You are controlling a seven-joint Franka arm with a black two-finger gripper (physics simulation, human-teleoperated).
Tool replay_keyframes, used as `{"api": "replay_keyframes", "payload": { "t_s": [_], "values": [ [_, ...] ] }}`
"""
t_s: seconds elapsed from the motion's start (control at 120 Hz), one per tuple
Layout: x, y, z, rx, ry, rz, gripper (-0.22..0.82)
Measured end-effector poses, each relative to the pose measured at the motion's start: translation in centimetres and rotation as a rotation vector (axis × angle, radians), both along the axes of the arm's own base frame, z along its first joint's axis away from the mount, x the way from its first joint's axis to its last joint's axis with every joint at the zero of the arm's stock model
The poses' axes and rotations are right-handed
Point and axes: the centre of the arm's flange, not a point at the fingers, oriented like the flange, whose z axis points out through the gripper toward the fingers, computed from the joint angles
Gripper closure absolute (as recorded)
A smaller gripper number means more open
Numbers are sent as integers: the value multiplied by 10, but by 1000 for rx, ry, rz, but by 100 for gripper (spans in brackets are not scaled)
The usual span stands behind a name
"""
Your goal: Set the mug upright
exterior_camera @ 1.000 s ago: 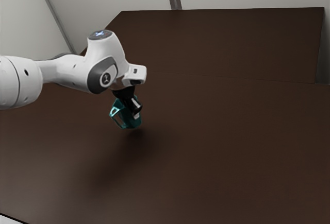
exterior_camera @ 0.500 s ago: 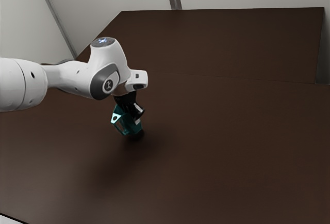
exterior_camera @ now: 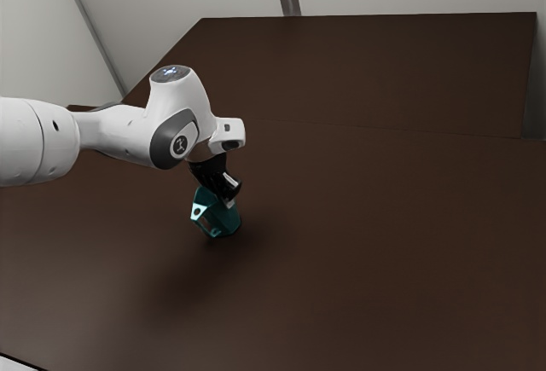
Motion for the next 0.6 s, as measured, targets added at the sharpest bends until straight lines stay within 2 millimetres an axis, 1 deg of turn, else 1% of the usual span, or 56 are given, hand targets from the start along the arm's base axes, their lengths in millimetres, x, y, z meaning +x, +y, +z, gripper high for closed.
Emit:
{"api": "replay_keyframes", "payload": {
  "t_s": [0.417,0.6],
  "values": [
    [1,0,3,-3,-7,12,37],
    [3,0,11,-8,-23,13,29]
  ]
}}
